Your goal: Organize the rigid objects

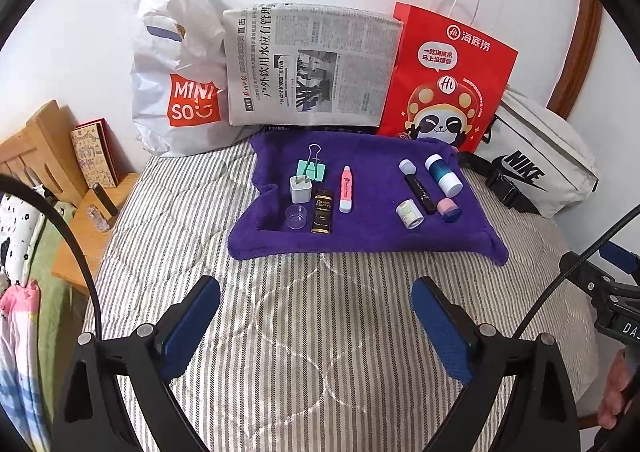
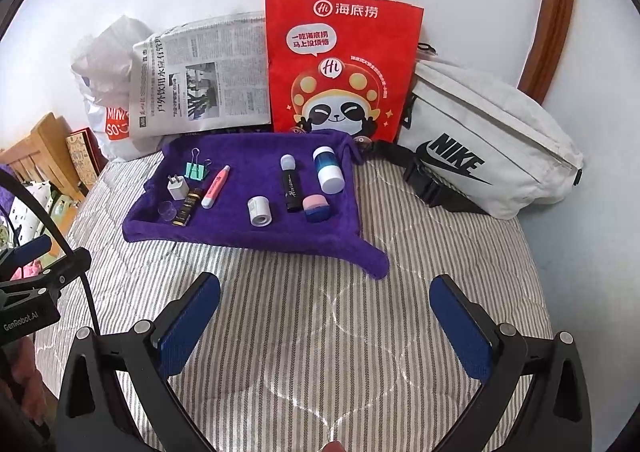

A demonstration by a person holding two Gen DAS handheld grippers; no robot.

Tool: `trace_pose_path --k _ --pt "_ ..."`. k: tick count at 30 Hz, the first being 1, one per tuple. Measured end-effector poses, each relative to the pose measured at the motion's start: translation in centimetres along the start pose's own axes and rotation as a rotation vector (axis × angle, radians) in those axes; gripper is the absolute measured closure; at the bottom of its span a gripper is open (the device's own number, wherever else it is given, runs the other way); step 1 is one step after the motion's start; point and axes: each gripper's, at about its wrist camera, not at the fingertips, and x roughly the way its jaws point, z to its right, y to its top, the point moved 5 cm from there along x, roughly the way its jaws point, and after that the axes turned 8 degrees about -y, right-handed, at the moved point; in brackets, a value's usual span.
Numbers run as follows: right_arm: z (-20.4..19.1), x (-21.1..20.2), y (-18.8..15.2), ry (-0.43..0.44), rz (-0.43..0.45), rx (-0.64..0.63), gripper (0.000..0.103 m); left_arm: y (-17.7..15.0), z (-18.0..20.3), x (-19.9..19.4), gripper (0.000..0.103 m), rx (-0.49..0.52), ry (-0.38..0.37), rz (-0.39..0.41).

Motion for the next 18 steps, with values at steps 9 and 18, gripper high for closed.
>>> trace_pose_path --k 9,18 --pt "-0.14 -0.77 0.07 -0.005 0.011 -0.001 0.0 -0.2 0.11 -0.05 0.0 -0.005 -0.003 -0.023" --pt "0.17 -0.92 -0.05 -0.02 0.006 0.004 0.0 -0.09 0.05 -0.36 0.0 -0.004 -0.005 -0.019"
